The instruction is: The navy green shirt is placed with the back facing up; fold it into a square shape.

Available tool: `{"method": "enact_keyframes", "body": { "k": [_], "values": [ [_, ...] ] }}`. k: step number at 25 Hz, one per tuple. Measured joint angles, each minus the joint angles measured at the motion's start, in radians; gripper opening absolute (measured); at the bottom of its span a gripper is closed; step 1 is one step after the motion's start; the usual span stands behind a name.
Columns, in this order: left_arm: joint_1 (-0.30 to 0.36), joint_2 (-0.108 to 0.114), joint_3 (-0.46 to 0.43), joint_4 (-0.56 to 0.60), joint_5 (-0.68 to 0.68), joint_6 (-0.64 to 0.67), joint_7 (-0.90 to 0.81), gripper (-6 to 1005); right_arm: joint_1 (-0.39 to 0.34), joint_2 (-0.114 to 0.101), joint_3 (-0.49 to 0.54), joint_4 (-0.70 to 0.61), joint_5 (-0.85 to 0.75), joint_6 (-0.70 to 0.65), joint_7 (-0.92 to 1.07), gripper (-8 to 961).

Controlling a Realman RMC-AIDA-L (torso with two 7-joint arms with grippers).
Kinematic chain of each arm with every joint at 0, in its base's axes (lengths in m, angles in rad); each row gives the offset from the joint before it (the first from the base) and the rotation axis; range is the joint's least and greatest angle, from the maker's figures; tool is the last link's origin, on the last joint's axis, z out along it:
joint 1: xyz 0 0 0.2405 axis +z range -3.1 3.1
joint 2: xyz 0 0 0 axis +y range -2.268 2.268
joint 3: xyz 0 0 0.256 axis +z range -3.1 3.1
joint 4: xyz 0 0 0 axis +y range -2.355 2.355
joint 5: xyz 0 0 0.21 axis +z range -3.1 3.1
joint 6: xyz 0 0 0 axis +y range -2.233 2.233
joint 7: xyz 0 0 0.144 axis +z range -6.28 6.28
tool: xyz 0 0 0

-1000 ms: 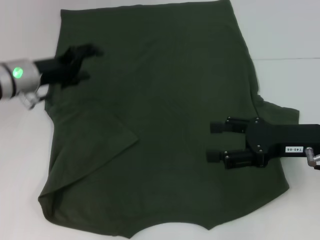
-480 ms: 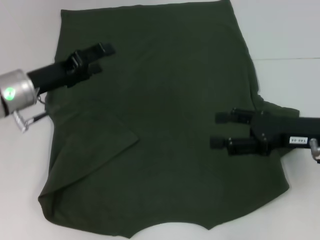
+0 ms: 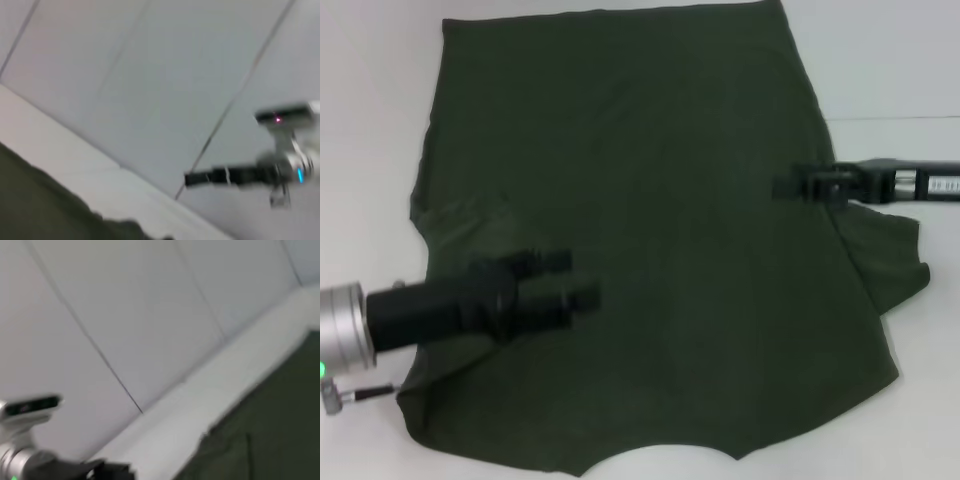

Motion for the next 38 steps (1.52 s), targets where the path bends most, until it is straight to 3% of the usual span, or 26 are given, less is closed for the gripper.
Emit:
{"method": "enact_keyframes", "body": {
  "k": [1, 2, 3, 6, 9, 21, 38],
  "values": [
    [0.010, -0.005, 0.003, 0.006, 0.010, 0.003, 0.024, 861, 0.019, -0.016, 0.000, -0.005, -0.030, 0.000, 0.073, 946],
    [0.019, -0.009, 0.004, 0.013, 0.016, 0.003, 0.045, 861, 0.055, -0.051, 0.004, -0.011, -0.095, -0.001, 0.232, 946],
    [0.027, -0.012, 0.004, 0.020, 0.020, 0.003, 0.061, 862, 0.055, -0.051, 0.004, -0.011, -0.095, -0.001, 0.232, 946],
    [0.036, -0.015, 0.004, 0.031, 0.022, 0.004, 0.077, 863, 0.100, -0.101, 0.010, -0.019, -0.199, -0.006, 0.476, 947],
    [0.035, -0.014, 0.004, 0.033, 0.022, 0.005, 0.084, 863, 0.117, -0.126, 0.016, -0.058, -0.306, -0.014, 0.650, 947],
    [0.000, -0.011, 0.009, 0.028, 0.022, -0.048, 0.096, 862, 0.092, -0.148, 0.134, -0.081, -0.659, 0.002, 0.783, 947],
    [-0.021, -0.017, 0.040, 0.023, 0.020, -0.096, 0.088, 863, 0.095, -0.142, 0.119, 0.059, -0.693, 0.195, 0.679, 947]
  ]
}}
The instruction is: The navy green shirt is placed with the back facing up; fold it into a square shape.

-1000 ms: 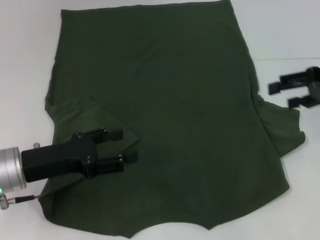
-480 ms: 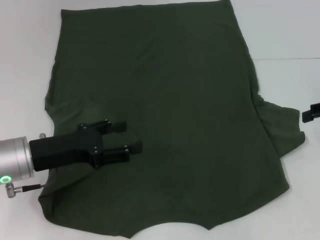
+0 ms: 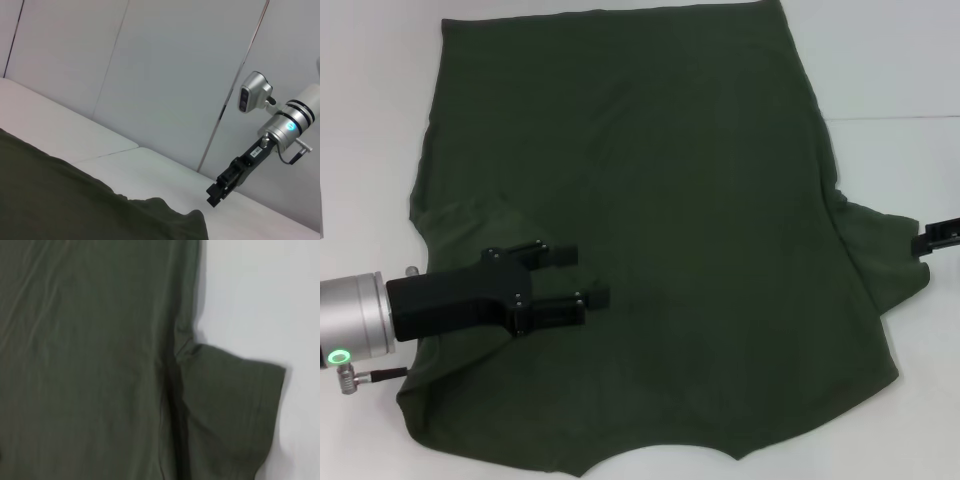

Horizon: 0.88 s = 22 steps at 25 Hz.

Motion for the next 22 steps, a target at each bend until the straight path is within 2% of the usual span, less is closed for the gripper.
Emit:
{"method": "enact_keyframes", "body": {
  "k": [13, 22],
  "values": [
    [0.000, 0.000, -0.003, -0.008, -0.006, -0.005, -0.001, 862, 0.021, 0.022, -0.001, 0.076, 0.002, 0.098, -0.048, 947],
    [0.000, 0.000, 0.000, -0.008, -0.006, -0.014, -0.001, 862, 0.023, 0.048, -0.002, 0.078, -0.002, 0.137, -0.059, 946]
  ]
}}
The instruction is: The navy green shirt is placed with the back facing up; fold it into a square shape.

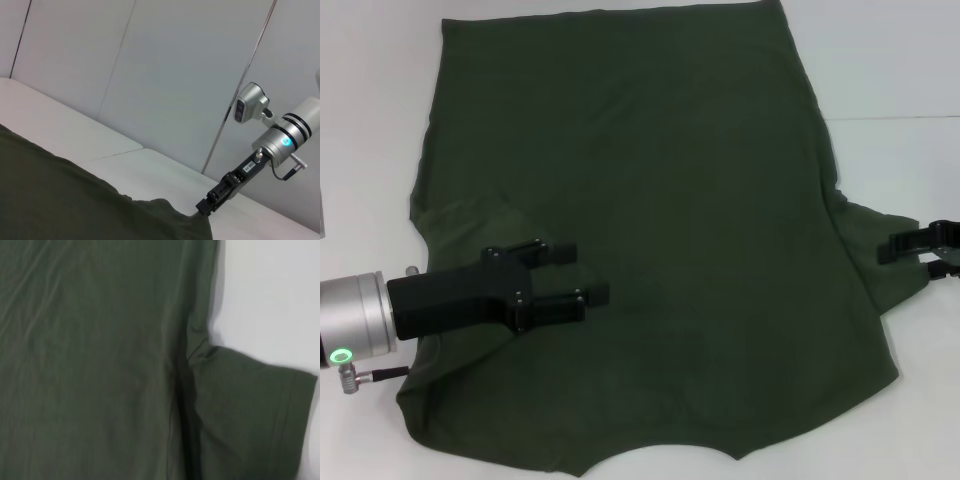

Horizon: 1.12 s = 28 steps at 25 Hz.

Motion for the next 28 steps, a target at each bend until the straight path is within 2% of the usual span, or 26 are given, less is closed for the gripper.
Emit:
{"method": "enact_keyframes", "body": {
  "k": [15, 28],
  "values": [
    [-0.004, 0.001, -0.004, 0.002, 0.000, -0.002, 0.000, 862, 0.005, 0.023, 0.002, 0.010, 0.005, 0.054, -0.017, 946],
    [-0.009, 0.006, -0.006, 0.002, 0.000, -0.003, 0.000, 863, 0.007, 0.014, -0.007, 0.012, -0.003, 0.027, 0.022, 946]
  ]
}}
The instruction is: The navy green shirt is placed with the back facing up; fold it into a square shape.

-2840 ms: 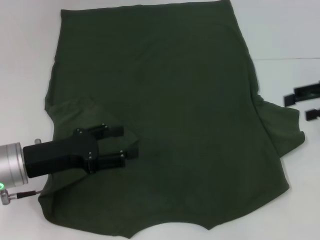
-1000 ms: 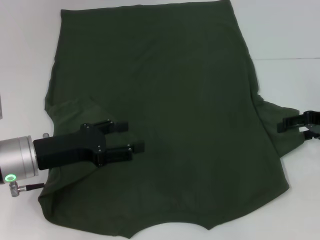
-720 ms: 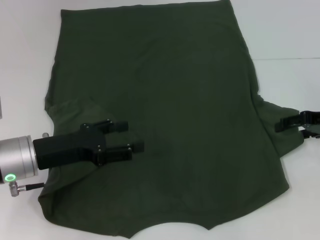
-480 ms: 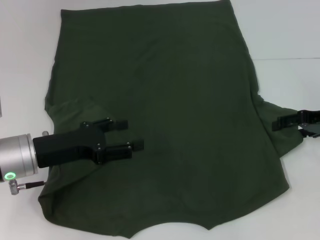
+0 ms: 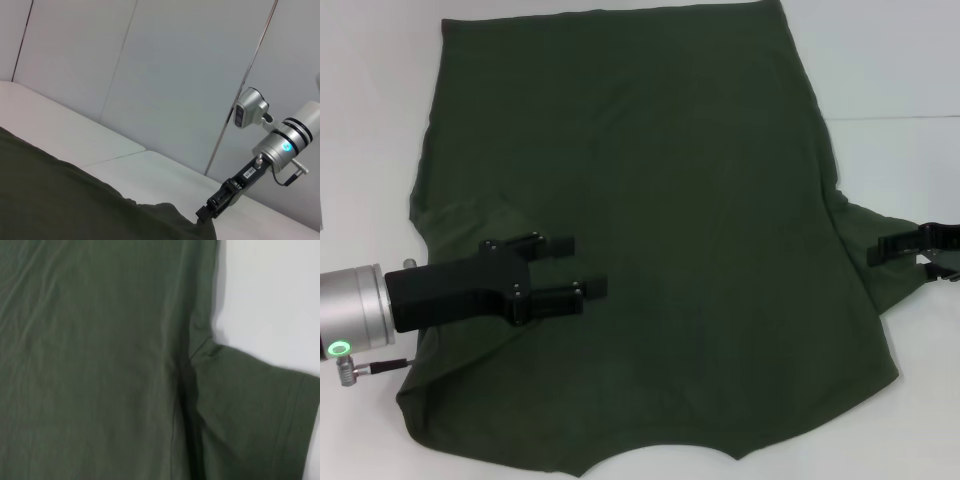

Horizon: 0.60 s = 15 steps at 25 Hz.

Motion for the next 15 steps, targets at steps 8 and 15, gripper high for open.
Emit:
{"method": "enact_keyframes", "body": {
  "k": [8, 15],
  "values": [
    [0.001, -0.001, 0.000, -0.002, 0.000, 0.000, 0.000, 863, 0.003, -0.016, -0.009, -0.004, -0.006, -0.025, 0.015, 946],
    [0.002, -0.003, 0.000, -0.002, 0.000, 0.001, -0.001, 863, 0.008, -0.034, -0.008, -0.004, -0.006, -0.071, 0.020, 946]
  ]
}}
